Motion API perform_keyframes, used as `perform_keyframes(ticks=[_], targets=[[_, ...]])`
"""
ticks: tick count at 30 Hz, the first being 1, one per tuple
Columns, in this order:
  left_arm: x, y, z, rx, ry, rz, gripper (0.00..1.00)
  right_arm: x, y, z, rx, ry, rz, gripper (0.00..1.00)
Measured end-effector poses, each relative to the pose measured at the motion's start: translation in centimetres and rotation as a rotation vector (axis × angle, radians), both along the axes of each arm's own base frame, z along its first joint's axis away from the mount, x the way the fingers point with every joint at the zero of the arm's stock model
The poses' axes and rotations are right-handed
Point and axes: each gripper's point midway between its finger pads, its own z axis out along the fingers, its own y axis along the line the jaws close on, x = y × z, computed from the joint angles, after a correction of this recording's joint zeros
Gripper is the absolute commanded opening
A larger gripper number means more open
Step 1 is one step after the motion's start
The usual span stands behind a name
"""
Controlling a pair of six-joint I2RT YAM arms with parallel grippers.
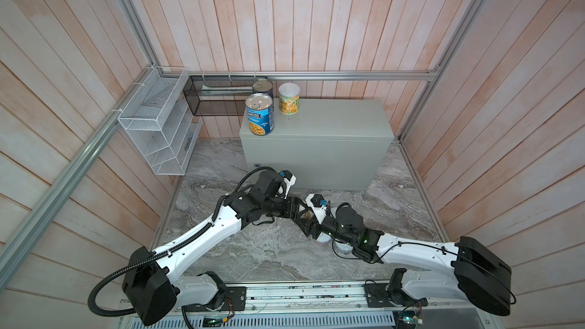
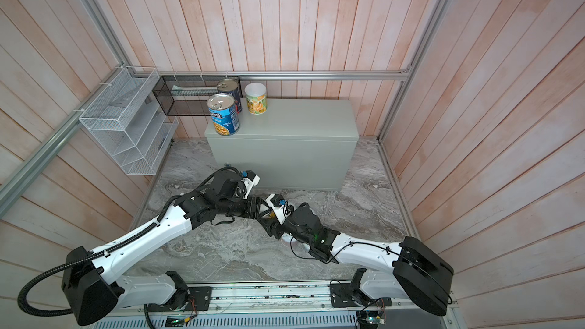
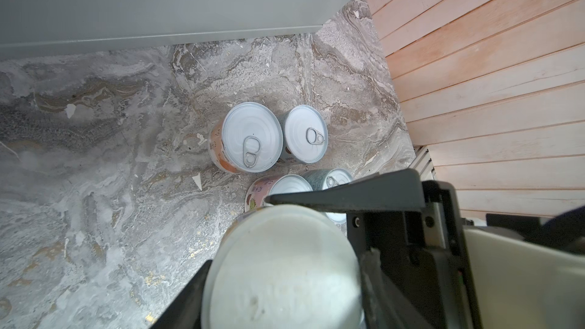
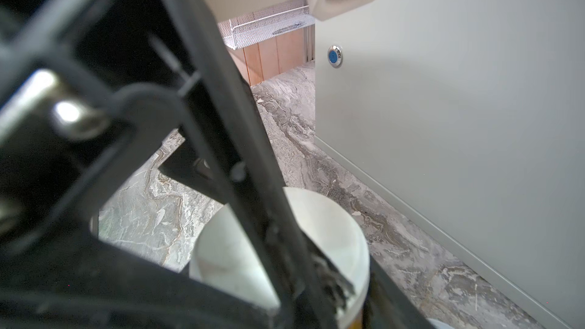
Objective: Place and organize the canned foods onto the counter
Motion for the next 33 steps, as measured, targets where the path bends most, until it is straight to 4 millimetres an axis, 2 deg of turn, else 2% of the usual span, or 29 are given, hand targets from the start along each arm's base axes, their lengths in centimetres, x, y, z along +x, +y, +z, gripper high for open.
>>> perform_keyframes(ticks=[12,18,33], targets=[[0.05,-0.17,-0.38,-0.012,0.000,-0.003,0.68,-0.05,-0.22,-0.36,-0.015,0.013,-0.005,0.51],[0.19,-0.31,-0.26,-0.027,0.001,0.004,0.85,-0.07,-0.47,0.12,-0.005,0.013,-0.013,0.51],[0.27,0.23,-0.06,-0.037,-0.019,0.025,0.99,0.09,-0.64,-0.01,-0.008,0.020,-0.027,0.51]])
